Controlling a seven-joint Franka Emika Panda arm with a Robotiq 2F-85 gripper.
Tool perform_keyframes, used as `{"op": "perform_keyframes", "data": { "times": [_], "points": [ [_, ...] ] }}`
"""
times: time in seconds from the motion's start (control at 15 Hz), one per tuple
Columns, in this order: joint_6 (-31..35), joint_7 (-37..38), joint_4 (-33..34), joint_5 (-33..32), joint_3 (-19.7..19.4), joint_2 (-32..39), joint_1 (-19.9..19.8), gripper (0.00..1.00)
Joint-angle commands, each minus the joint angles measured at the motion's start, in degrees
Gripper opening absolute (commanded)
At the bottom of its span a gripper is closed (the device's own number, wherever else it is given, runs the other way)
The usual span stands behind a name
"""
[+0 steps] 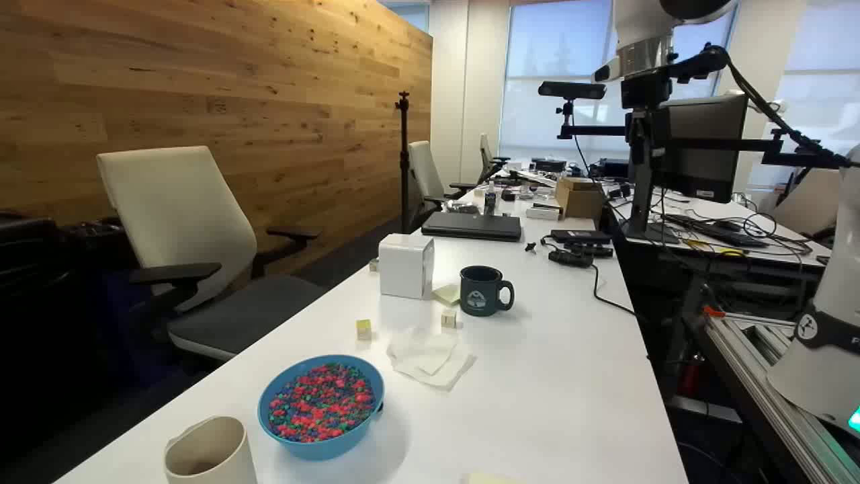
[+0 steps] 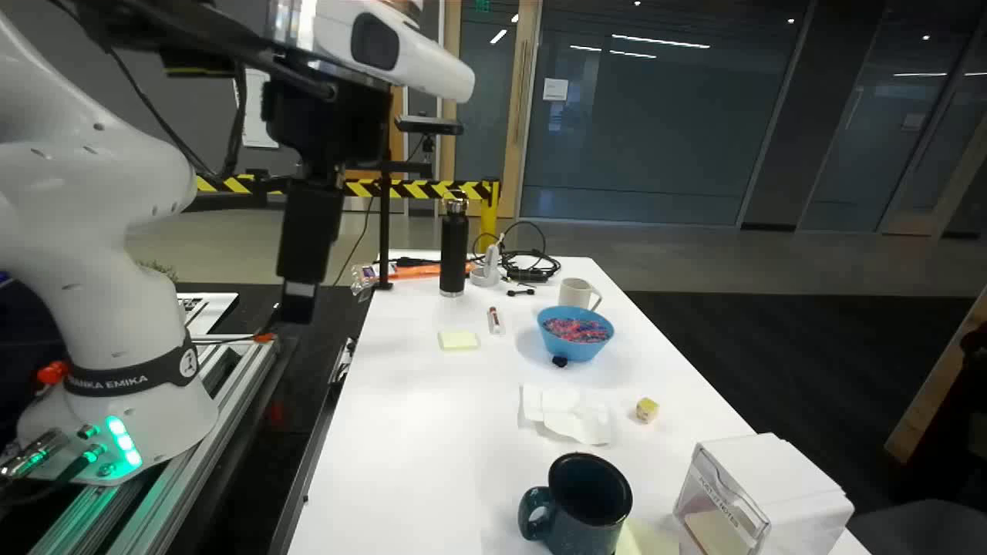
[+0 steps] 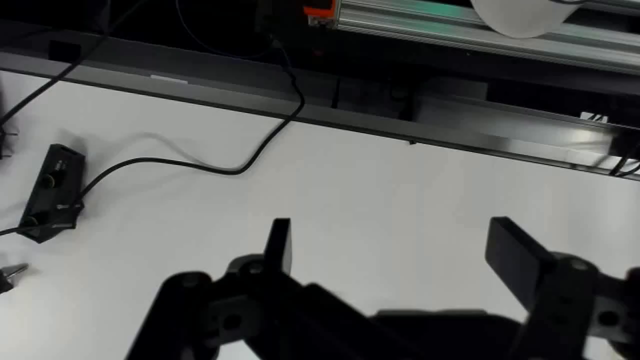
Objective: Put the cube in the mug cup
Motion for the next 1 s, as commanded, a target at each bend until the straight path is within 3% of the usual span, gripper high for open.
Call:
{"op": "perform_keyframes", "data": {
  "times": [0.0, 0.67, 0.93],
  "points": [
    [-0.1, 0.1, 0.1, -0.1, -0.2, 0.0, 0.2, 1.0],
    [-1.1, 0.2, 0.5, 0.4, -0.2, 0.2, 0.2, 1.0],
    [1.3, 13.2, -1.4, 9.5, 1.1, 1.9, 0.0, 1.0]
  ]
}}
